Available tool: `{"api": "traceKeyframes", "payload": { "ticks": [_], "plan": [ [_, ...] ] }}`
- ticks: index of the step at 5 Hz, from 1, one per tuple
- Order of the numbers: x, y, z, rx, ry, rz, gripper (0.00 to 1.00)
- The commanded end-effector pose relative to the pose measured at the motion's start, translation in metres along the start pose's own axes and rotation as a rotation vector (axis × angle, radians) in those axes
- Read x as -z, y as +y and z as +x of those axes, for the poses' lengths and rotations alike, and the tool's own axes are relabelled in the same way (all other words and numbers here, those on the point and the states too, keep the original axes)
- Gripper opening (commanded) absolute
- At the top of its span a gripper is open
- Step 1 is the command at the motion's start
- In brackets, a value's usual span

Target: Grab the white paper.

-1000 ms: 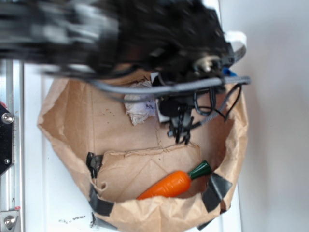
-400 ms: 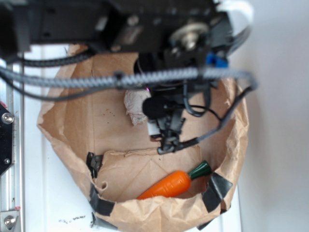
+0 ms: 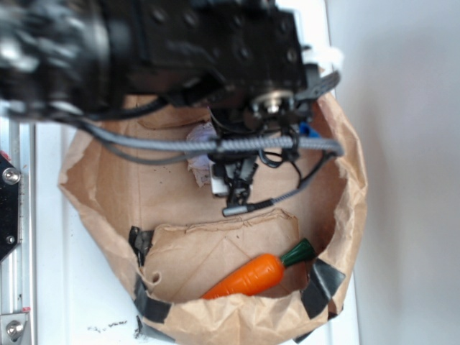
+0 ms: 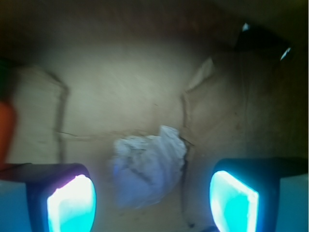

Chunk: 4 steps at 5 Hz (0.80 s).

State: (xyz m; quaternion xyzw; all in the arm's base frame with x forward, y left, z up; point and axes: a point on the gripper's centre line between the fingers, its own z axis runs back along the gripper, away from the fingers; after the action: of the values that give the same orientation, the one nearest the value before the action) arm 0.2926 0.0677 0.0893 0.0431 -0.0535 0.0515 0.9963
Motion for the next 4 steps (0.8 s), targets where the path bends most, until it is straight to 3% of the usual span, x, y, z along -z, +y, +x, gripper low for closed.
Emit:
{"api": "traceKeyframes", "payload": {
  "ticks": [1,3,4],
  "plan": [
    [0.015,0.012,-0.005,-0.009,0.04,0.07,1.0],
    [0.011,-0.006,-0.006,0.057,0.082,0.018,1.0],
    [0.015,-0.008,-0.019,0.031,0.07,0.01,1.0]
  ]
}}
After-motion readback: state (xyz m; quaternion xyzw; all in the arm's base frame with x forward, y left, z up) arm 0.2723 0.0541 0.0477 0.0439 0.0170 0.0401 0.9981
